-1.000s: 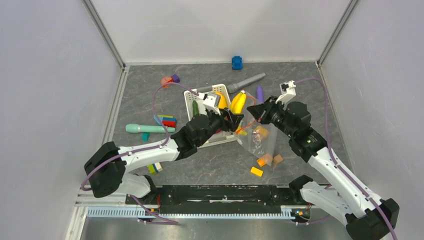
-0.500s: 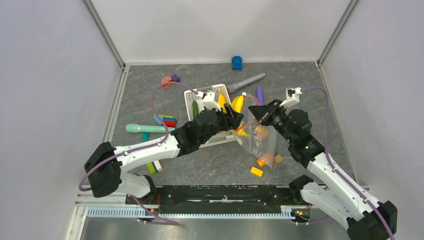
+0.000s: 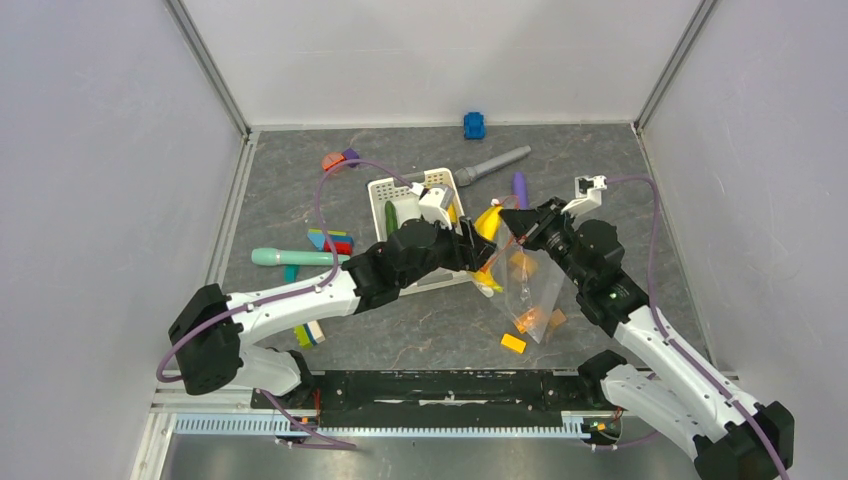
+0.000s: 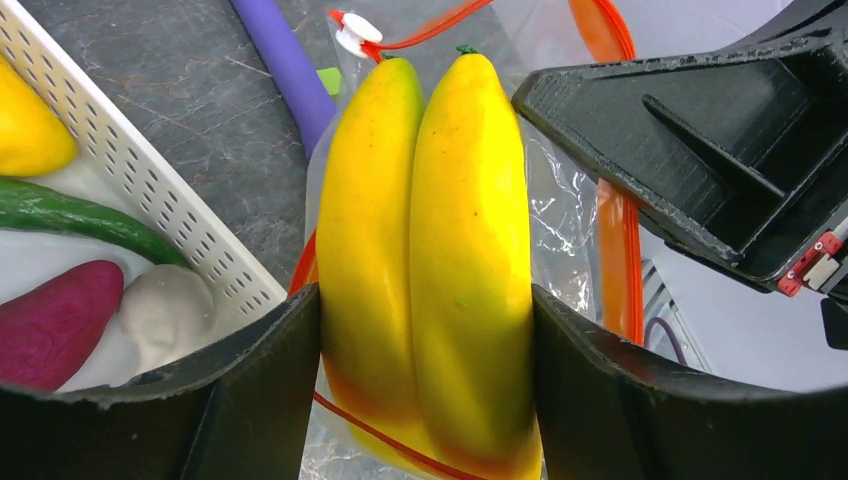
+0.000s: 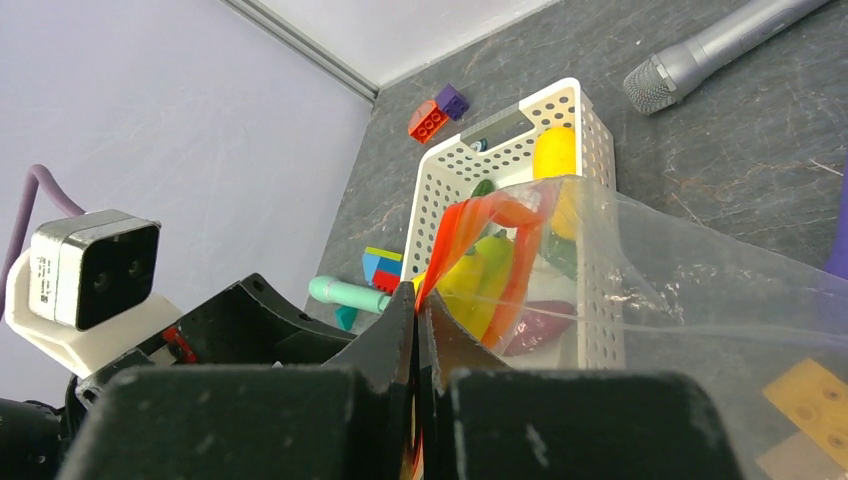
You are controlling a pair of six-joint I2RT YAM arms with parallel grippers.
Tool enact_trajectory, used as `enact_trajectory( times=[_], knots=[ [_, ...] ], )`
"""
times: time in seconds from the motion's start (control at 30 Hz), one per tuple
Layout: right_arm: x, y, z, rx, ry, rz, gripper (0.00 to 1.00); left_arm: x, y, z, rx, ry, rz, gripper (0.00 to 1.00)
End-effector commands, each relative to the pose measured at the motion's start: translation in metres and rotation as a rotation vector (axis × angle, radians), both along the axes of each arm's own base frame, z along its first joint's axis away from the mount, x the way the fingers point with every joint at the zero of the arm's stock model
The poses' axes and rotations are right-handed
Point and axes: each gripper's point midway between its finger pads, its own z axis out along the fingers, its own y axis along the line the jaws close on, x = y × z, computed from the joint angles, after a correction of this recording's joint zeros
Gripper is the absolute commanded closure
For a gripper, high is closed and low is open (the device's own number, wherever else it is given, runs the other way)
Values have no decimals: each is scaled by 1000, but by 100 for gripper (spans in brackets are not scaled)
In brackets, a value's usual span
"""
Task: Place the food in the zip-top bag and seal the zipper
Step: Place the fake fruit in the zipper food storage bag.
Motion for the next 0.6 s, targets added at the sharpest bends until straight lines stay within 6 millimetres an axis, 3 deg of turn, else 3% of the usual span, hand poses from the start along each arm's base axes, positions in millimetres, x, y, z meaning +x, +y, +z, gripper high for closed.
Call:
enact_trajectory(
  times=[0.0, 0.17, 0.37, 0.57],
  knots=[
    [2, -2, 14, 31, -57, -22, 100, -20, -18, 45, -81, -100, -160, 38],
    [1, -6, 15, 31, -68, -35, 100, -25, -22, 46, -69, -106, -207, 26],
    [-3, -11, 17, 34, -84, -50, 100, -19, -4, 51, -15, -123, -141, 2],
    [-5, -10, 13, 54, -77, -43, 100, -19, 9, 64, -2, -147, -107, 0]
  ],
)
